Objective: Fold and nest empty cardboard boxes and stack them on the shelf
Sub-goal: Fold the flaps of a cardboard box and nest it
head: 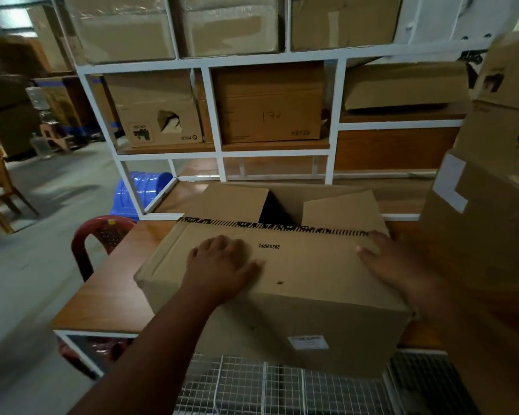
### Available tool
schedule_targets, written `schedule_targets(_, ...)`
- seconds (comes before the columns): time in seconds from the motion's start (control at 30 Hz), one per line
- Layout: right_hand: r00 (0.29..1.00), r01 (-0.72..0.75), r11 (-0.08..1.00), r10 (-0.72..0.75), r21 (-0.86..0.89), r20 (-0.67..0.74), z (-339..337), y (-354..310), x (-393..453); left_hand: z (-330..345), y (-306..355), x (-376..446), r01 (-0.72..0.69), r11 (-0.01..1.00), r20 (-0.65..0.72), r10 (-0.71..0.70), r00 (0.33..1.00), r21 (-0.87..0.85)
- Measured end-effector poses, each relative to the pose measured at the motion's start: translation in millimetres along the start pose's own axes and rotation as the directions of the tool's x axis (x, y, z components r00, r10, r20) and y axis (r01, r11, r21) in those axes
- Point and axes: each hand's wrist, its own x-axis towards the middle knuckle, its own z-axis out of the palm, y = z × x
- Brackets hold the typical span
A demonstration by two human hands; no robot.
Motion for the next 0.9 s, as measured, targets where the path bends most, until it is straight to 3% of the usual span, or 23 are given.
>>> schedule_targets(0.07,0.997,-0.046,0.984,0.035,0.172,0.068,5,15,4,-10,-15,7,0.231,0.972,0.046,-0.232,0.972,0.034)
schedule_targets(0.13,0.996,-0.049,0.966,0.028,0.255,0.085,11,14,7,-16,-32,14,0.421,0.906,0.105,-0.423,0.900,0.036)
schedule_targets(0.23,0.997,-0.021,0.962,0.000,0.271,0.076,14,4,8,-24,-55,21,0.561,0.828,0.163,-0.556,0.815,0.022)
schedule_targets(0.3,0.997,0.000,0.965,-0.020,0.261,0.073,16,1,6,-29,-60,19,0.588,0.808,0.175,-0.584,0.792,0.032)
schedule_targets(0.57,0.997,0.010,0.971,-0.028,0.240,0.074,21,-20,-30,-26,-81,-16,0.544,0.835,0.105,-0.550,0.829,0.079)
schedule_targets(0.9,0.993,0.080,0.959,-0.101,0.271,0.065,99,-197,-82,-42,-264,-70,0.588,0.808,0.032,-0.588,0.808,0.011)
